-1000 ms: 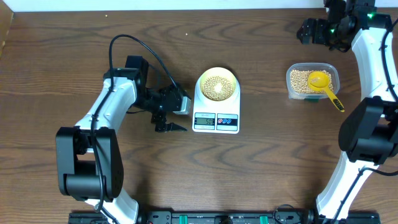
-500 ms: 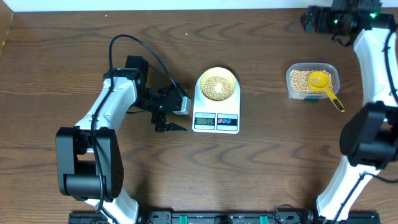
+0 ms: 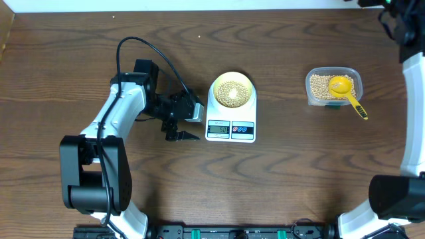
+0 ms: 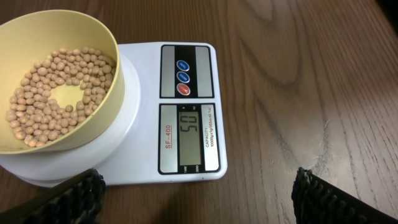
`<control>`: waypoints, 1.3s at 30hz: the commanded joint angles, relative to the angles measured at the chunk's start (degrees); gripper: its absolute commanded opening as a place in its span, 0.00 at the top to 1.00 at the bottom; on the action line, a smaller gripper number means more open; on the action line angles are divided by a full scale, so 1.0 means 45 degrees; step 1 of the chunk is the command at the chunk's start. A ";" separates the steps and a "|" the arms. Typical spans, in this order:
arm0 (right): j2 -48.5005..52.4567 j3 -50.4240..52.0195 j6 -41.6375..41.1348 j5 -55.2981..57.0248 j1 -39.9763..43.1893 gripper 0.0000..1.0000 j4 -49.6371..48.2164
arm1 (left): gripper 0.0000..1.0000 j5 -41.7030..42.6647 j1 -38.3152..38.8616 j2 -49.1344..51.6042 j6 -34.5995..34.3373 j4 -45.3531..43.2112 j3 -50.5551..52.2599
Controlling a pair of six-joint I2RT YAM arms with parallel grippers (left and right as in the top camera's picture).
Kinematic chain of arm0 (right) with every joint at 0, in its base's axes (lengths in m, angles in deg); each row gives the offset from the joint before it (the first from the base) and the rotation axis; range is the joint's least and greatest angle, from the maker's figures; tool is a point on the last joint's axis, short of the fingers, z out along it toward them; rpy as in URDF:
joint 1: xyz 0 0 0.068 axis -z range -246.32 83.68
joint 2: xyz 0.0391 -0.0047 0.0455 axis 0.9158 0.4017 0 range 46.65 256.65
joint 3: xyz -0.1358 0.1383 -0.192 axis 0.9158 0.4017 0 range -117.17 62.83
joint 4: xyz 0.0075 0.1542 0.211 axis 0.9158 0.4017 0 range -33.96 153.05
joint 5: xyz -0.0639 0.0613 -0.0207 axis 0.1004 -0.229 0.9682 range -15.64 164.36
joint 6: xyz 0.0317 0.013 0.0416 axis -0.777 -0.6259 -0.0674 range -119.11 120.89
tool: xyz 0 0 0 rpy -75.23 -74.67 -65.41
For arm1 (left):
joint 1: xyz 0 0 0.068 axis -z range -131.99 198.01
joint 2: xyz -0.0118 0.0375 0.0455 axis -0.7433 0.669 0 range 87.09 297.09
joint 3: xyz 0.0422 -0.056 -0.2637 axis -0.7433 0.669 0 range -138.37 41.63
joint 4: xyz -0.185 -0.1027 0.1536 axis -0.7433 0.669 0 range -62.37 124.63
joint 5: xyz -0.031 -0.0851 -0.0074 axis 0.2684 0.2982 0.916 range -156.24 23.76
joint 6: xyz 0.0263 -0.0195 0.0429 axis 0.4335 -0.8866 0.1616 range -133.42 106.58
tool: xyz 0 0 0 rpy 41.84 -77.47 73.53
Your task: Scoop item into bowl and weigh 50g on scale
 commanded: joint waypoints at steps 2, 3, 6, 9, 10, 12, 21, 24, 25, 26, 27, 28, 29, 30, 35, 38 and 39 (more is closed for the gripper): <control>-0.0923 0.1239 -0.0078 -0.0015 -0.1117 0.01 0.0063 | 0.02 0.0233 -0.0034 -0.0087 0.0219 0.0078 0.0073; -0.1273 0.1899 -0.0078 -0.0015 -0.1355 0.01 0.0097 | 0.02 0.0233 -0.0034 -0.0087 0.0219 0.0078 0.0073; -0.2696 0.4639 -0.0073 0.0850 -0.1841 0.11 -0.0748 | 0.02 0.0233 -0.0034 -0.0087 0.0219 0.0078 0.0073; -0.3978 0.7155 -0.0078 0.1705 -0.1875 0.01 -0.2739 | 0.02 0.0238 -0.0034 -0.0087 0.0219 0.0078 0.0073; -0.4775 0.8558 -0.0073 0.1719 -0.1914 0.01 -0.3560 | 0.02 0.0233 -0.0034 -0.0087 0.0219 0.0078 0.0073; -0.5600 0.9777 -0.0073 0.2118 -0.2079 0.01 -0.3594 | 0.02 0.0233 -0.0034 -0.0087 0.0219 0.0078 0.0073; -0.8238 1.4100 -0.0083 0.2234 -0.1758 0.01 -0.4095 | 0.02 0.0238 -0.0034 -0.0087 0.0219 0.0078 0.0073; -0.9088 1.5533 -0.0078 0.2055 -0.1695 0.01 -0.5226 | 0.02 0.0238 -0.0034 -0.0087 0.0219 0.0078 0.0073; -0.9355 1.6058 -0.0078 0.1943 -0.1690 0.01 -0.5790 | 0.02 0.0233 -0.0034 -0.0087 0.0219 0.0078 0.0073; -0.9675 1.6713 -0.0078 0.1875 -0.1681 0.01 -0.6513 | 0.02 0.0233 -0.0034 -0.0087 0.0219 0.0078 0.0073; -0.9972 1.7316 -0.0078 0.1768 -0.1681 0.01 -0.7208 | 0.02 0.0233 -0.0034 -0.0087 0.0219 0.0078 0.0073; -1.0302 1.7981 -0.0073 0.1642 -0.1676 0.01 -0.7961 | 0.02 0.0238 -0.0034 -0.0087 0.0219 0.0078 0.0073; -1.0681 1.8719 -0.0078 0.1545 -0.1676 0.01 -0.8772 | 0.02 0.0233 -0.0034 -0.0087 0.0219 0.0078 0.0073; -1.1225 1.9778 -0.0083 0.1428 -0.1681 0.01 -0.9967 | 0.02 0.0238 -0.0034 -0.0087 0.0219 0.0078 0.0073; -1.3809 2.3669 -0.0447 0.1044 -0.1651 0.01 -1.4052 | 0.02 0.0238 -0.0034 -0.0087 0.0219 0.0078 0.0073; -1.5178 2.5029 -0.1307 0.1035 -0.1331 0.01 -1.4664 | 0.02 0.0233 -0.0034 -0.0087 0.0219 0.0078 0.0073; -1.5640 2.5354 -0.1603 0.1039 -0.1146 0.01 -1.4552 | 0.02 0.0238 -0.0034 -0.0087 0.0219 0.0078 0.0073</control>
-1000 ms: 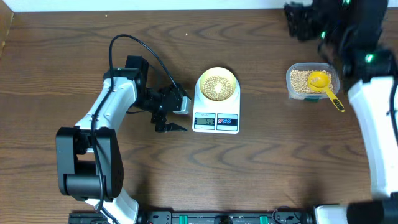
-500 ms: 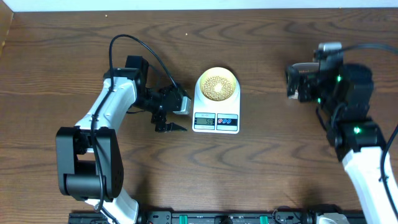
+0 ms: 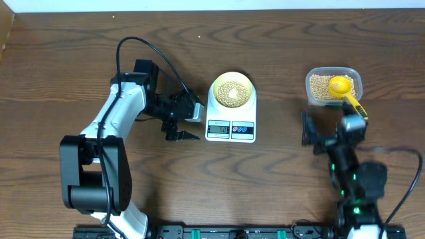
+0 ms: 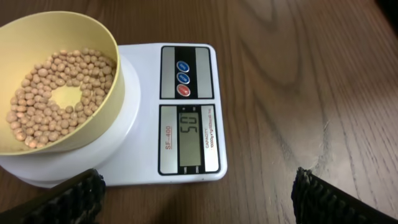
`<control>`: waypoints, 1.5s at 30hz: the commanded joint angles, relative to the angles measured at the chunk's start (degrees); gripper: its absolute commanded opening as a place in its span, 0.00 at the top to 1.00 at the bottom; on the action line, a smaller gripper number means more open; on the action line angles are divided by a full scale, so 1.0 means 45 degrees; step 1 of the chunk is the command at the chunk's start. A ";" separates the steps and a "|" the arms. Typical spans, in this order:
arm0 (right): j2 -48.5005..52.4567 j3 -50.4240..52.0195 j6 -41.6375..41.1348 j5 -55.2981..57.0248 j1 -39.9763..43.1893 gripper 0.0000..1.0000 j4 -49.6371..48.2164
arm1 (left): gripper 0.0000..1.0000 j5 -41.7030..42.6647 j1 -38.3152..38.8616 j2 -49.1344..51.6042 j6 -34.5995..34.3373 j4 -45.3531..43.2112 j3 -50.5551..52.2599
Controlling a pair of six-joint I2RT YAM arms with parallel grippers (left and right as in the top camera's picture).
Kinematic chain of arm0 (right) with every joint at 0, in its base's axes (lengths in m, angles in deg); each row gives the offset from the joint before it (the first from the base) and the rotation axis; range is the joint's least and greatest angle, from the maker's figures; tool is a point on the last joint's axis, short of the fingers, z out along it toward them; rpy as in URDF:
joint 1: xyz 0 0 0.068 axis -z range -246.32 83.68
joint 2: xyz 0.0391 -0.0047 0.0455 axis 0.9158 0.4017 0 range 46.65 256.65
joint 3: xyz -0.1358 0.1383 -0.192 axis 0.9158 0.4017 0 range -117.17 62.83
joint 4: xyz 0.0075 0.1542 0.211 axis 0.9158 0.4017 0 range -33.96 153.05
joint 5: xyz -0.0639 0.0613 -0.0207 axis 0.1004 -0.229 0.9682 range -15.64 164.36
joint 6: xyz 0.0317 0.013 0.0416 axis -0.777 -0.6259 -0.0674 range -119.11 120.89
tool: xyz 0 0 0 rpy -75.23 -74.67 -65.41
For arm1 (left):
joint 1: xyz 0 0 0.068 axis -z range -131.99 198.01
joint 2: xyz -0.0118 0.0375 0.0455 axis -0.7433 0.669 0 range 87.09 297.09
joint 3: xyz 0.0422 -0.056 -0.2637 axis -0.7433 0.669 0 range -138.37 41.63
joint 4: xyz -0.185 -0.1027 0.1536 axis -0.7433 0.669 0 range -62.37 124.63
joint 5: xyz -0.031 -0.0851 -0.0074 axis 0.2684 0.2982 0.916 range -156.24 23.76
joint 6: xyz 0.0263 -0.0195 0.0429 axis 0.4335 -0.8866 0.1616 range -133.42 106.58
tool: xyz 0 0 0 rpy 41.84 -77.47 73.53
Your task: Scoop item into bowl and weigh 50g on scale
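A yellow bowl [image 3: 232, 90] of chickpeas [image 4: 56, 93] stands on the white scale [image 4: 186, 56], whose display [image 4: 188, 127] reads 50. My left gripper [image 3: 178, 129] is open just left of the scale, its fingertips [image 4: 78, 196] wide apart with nothing between them. At the right, the yellow scoop [image 3: 343, 86] lies in a clear container [image 3: 312, 79] of chickpeas, its handle over the rim. My right gripper [image 3: 307, 130] sits low on the table in front of that container, pointing left, apparently open and holding nothing.
A black cable [image 3: 143, 46] loops over the table behind the left arm. The right arm's body [image 3: 352, 166] fills the lower right. Bare wood lies between the scale and the container.
The right arm, then up along the right edge, is now folded at the lower right with its gripper in front of the container. The chickpeas in the bowl shifted slightly. The display still reads 50.
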 commanded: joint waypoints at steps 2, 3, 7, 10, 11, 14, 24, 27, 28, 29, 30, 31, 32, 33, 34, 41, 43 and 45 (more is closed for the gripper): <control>-0.1880 0.0981 -0.1404 -0.0223 0.0767 0.01 0.0957 | 0.02 0.0199 -0.0034 -0.0087 0.0219 0.0078 0.0073; -0.2273 0.0981 -0.1394 -0.0277 0.0908 0.01 0.1413 | 0.02 0.0199 -0.0034 -0.0087 0.0219 0.0078 0.0073; -0.3895 0.0981 -0.1331 -0.0141 0.1112 0.01 0.3735 | 0.02 0.0199 -0.0034 -0.0087 0.0219 0.0078 0.0073; -0.5600 0.0981 -0.1331 -0.0112 0.1112 0.01 0.5940 | 0.02 0.0199 -0.0034 -0.0087 0.0219 0.0078 0.0073; -0.6577 0.0981 -0.1331 -0.0058 0.1112 0.01 0.6892 | 0.02 0.0204 -0.0034 -0.0087 0.0219 0.0078 0.0073; -0.7990 0.0981 -0.1239 0.0034 0.1112 0.01 0.8140 | 0.02 0.0199 -0.0034 -0.0087 0.0219 0.0078 0.0073; -0.8058 0.0981 0.1098 0.0223 0.0665 0.01 0.8136 | 0.02 0.0199 -0.0034 -0.0087 0.0219 0.0078 0.0073; -0.8058 0.0981 0.1399 0.0223 0.0593 0.01 0.8136 | 0.02 0.0199 -0.0034 -0.0087 0.0219 0.0078 0.0073; -0.8058 0.0986 0.1394 0.0223 0.0593 0.01 0.8126 | 0.02 0.0199 -0.0034 -0.0087 0.0219 0.0078 0.0073; -0.8058 0.0981 0.1394 0.0223 0.0597 0.01 0.8111 | 0.02 0.0204 -0.0034 -0.0087 0.0219 0.0078 0.0073; -0.8058 0.0981 0.1394 0.0219 0.0597 0.01 0.8111 | 0.02 0.0199 -0.0034 -0.0087 0.0219 0.0078 0.0073; -0.8058 0.0981 0.1394 0.0219 0.0593 0.01 0.8111 | 0.02 0.0199 -0.0034 -0.0087 0.0219 0.0078 0.0073; -0.8058 0.0981 0.1394 0.0219 0.0597 0.01 0.8111 | 0.02 0.0199 -0.0034 -0.0087 0.0219 0.0078 0.0073; -0.8053 0.0981 0.1394 0.0219 0.0597 0.01 0.8111 | 0.02 0.0199 -0.0034 -0.0087 0.0219 0.0078 0.0073; -0.8053 0.0981 0.1394 0.0219 0.0597 0.01 0.8111 | 0.02 0.0199 -0.0034 -0.0087 0.0219 0.0078 0.0073; -0.8053 0.0981 0.1394 0.0219 0.0597 0.01 0.8111 | 0.02 0.0199 -0.0034 -0.0087 0.0219 0.0078 0.0073; -0.8053 0.0981 0.1394 0.0219 0.0597 0.01 0.8111 | 0.02 0.0204 -0.0034 -0.0087 0.0219 0.0078 0.0073; -0.8053 0.0981 0.1394 0.0219 0.0597 0.01 0.8111 | 0.02 0.0199 -0.0034 -0.0087 0.0219 0.0078 0.0073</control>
